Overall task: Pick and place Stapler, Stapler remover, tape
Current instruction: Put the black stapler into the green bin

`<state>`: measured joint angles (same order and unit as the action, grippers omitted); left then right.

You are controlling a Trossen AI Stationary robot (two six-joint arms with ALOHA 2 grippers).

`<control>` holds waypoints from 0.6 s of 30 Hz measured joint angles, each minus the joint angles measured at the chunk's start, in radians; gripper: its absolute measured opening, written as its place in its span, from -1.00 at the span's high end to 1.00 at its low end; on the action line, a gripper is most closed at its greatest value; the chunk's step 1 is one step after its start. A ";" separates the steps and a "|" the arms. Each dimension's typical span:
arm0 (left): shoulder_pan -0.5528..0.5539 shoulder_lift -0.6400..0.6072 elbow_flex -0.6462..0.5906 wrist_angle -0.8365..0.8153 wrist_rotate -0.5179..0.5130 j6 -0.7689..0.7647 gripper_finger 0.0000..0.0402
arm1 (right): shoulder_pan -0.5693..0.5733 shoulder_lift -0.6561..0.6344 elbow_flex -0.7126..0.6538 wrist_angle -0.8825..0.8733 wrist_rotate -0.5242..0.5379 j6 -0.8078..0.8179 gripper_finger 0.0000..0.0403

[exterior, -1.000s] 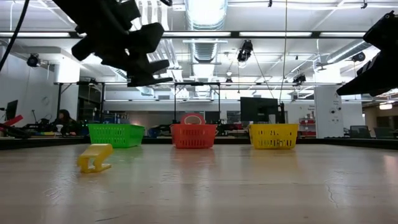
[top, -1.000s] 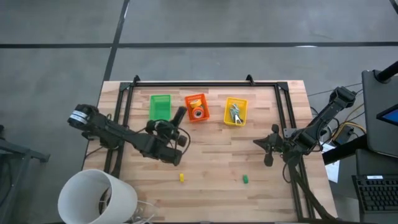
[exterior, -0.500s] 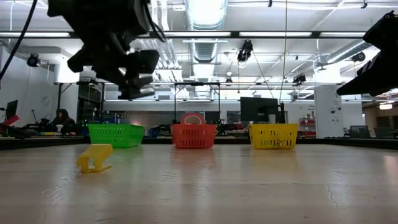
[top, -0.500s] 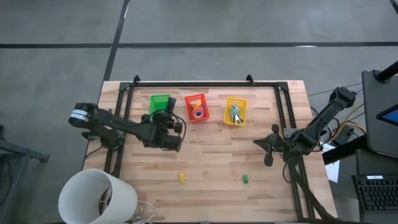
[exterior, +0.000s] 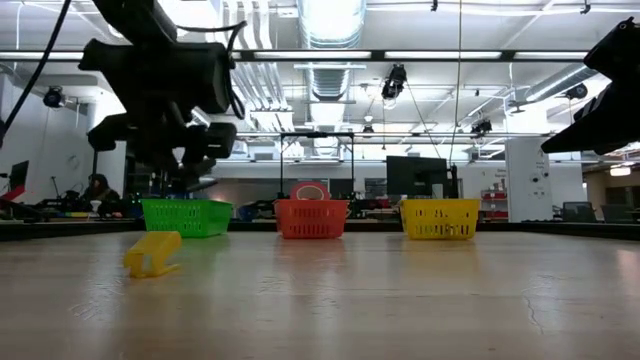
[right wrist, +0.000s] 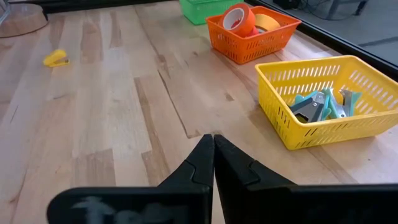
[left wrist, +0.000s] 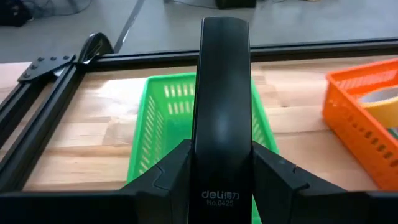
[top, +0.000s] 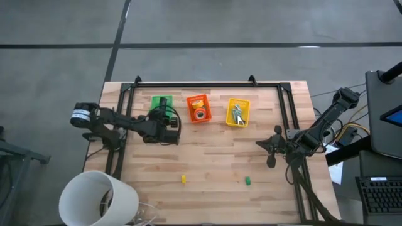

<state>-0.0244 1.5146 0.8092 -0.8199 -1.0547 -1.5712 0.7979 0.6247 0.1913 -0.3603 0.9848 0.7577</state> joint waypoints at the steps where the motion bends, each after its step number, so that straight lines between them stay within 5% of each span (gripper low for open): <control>1: 0.006 0.000 -0.004 0.005 0.001 0.000 0.30 | 0.000 0.000 0.000 0.000 0.000 0.000 0.96; 18: 0.018 0.001 -0.064 0.158 0.014 0.027 0.30 | 0.000 0.000 0.000 0.000 0.000 0.000 0.96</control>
<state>-0.0059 1.5158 0.7456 -0.6619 -1.0412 -1.5443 0.7982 0.6250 0.1913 -0.3607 0.9848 0.7574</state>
